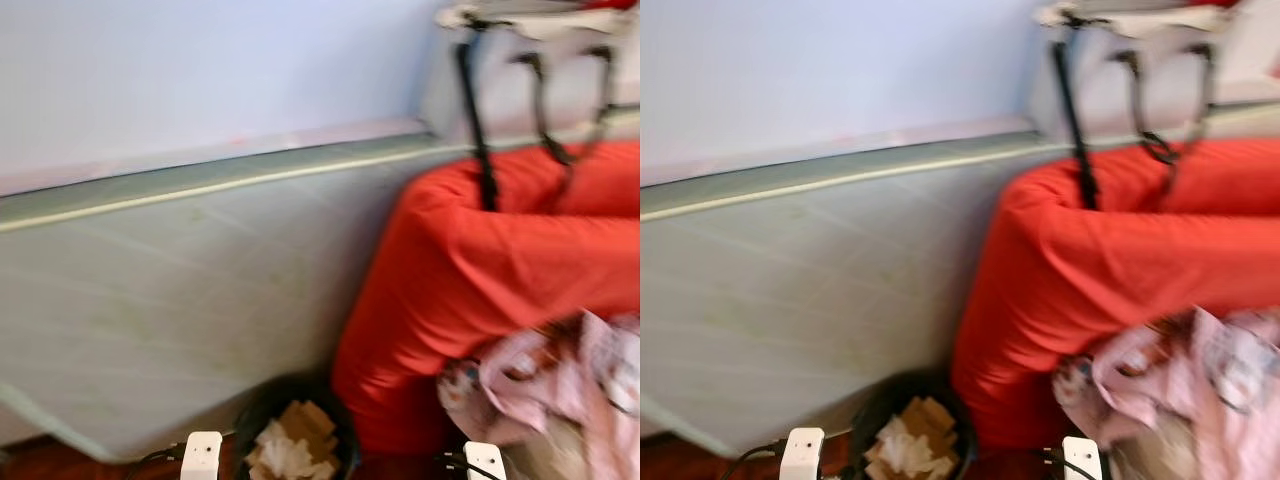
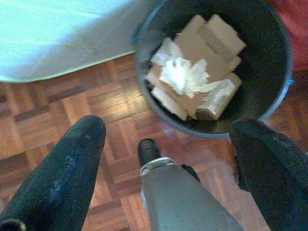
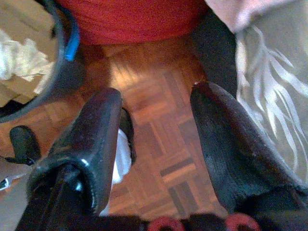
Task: Clean up the room
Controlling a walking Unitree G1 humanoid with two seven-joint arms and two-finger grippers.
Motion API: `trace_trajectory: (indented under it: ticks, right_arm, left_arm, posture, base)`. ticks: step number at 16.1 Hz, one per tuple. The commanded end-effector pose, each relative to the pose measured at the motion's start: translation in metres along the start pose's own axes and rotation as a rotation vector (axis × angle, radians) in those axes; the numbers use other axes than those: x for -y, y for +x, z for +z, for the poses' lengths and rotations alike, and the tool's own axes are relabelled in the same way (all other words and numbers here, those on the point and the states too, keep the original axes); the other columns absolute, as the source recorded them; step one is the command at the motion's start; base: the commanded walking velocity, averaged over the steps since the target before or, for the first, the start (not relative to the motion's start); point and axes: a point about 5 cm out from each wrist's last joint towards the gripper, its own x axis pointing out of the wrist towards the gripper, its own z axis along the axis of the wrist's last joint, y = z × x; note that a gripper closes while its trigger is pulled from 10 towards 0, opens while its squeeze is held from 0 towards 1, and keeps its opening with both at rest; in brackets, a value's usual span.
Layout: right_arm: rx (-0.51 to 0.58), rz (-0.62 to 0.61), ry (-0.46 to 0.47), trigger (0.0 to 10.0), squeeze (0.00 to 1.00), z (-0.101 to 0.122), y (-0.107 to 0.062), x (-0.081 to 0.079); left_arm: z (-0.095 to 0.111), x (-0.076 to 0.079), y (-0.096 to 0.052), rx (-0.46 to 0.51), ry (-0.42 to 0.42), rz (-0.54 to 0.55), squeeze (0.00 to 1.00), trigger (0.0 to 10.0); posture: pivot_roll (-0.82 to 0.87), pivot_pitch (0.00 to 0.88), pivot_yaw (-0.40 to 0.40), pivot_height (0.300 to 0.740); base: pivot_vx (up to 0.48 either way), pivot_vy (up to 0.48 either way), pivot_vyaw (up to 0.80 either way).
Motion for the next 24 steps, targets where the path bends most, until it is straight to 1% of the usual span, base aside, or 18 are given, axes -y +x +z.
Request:
trace_trajectory:
  ticks: [1, 9, 10, 11, 12, 14, 24]
  right_arm:
    - [-0.008, 0.002, -0.005, 10.0, 0.0, -0.001, 0.0, 0.001]
    - [-0.006, 0.008, -0.027, 10.0, 0.0, 0.0, 0.0, 0.001]
    - [0.005, 0.006, -0.015, 10.0, 0.0, 0.001, 0.0, 0.001]
    - [0.008, 0.014, -0.026, 10.0, 0.0, 0.002, 0.0, 0.001]
    - [0.008, 0.015, -0.027, 10.0, 0.0, 0.002, 0.0, 0.001]
    - [0.002, 0.016, -0.037, 10.0, 0.0, 0.002, 0.0, 0.002]
    - [0.012, 0.026, -0.018, 10.0, 0.0, 0.003, 0.0, 0.001]
  left_arm:
    - [-0.005, 0.001, -0.001, -0.017, -0.002, 0.003, 0.0, 10.0]
    - [-0.004, -0.001, -0.001, -0.012, -0.007, 0.003, 0.0, 10.0]
    - [-0.006, -0.006, -0.002, -0.014, -0.008, 0.007, 0.0, 10.0]
    - [-0.009, -0.011, -0.004, -0.016, -0.009, 0.011, 0.0, 10.0]
    - [-0.01, -0.012, -0.004, -0.017, -0.01, 0.011, 0.0, 10.0]
    - [-0.01, -0.014, -0.005, -0.017, -0.01, 0.01, 0.0, 10.0]
    - [-0.009, -0.016, -0.005, -0.009, -0.016, 0.013, 0.0, 10.0]
  posture:
    - [-0.09, 0.0, -0.034, 0.74]
    - [-0.09, 0.0, -0.035, 0.74]
    - [-0.09, 0.0, -0.035, 0.74]
    - [-0.09, 0.0, -0.034, 0.74]
    - [-0.09, 0.0, -0.035, 0.74]
    - [-0.09, 0.0, -0.035, 0.74]
    - [-0.08, 0.0, -0.036, 0.74]
  base:
    - [0.0, 0.0, -0.8]
    - [0.0, 0.0, -0.8]
    - [0.0, 0.0, 0.0]
    - [0.0, 0.0, 0.0]
    - [0.0, 0.0, 0.0]
    - [0.0, 0.0, 0.0]
    - [0.0, 0.0, 0.0]
